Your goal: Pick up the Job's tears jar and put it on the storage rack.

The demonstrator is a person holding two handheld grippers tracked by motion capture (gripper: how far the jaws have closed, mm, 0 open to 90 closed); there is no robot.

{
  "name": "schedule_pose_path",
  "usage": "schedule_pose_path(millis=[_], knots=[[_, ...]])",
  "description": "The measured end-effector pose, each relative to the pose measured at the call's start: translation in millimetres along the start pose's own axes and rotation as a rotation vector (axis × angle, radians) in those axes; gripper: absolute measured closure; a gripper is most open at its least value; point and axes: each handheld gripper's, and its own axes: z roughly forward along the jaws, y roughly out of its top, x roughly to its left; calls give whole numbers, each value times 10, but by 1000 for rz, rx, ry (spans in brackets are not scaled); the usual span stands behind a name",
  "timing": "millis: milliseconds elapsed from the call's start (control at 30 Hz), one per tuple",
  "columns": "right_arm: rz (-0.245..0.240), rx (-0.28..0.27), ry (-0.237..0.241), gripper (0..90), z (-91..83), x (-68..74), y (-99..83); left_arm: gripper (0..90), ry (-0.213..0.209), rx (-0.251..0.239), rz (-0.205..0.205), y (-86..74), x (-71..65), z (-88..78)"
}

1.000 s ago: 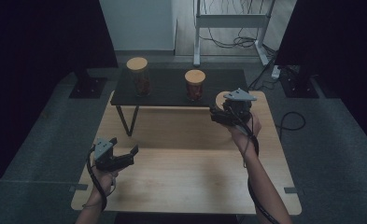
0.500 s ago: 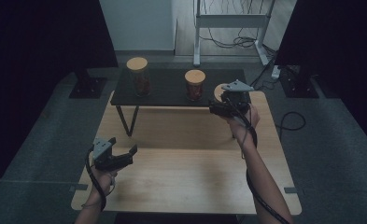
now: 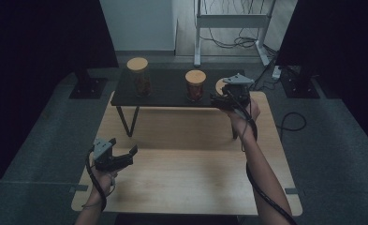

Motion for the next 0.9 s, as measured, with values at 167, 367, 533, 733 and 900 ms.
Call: schedule_pose_path(millis=[167, 367, 533, 733, 900], knots=[[4, 0, -7, 254, 56, -24, 52, 44, 4, 1, -5, 0, 19, 1], [13, 3, -14, 254, 134, -52, 97, 44, 10, 0, -9, -1, 35, -2], [7, 10, -23, 254, 204, -48, 123, 44, 15, 2, -12, -2, 47, -1], [9, 17, -29, 253, 279, -58, 154, 44, 17, 4, -13, -6, 54, 7], [12, 24, -37, 253, 338, -73, 179, 44, 20, 6, -13, -7, 57, 10]])
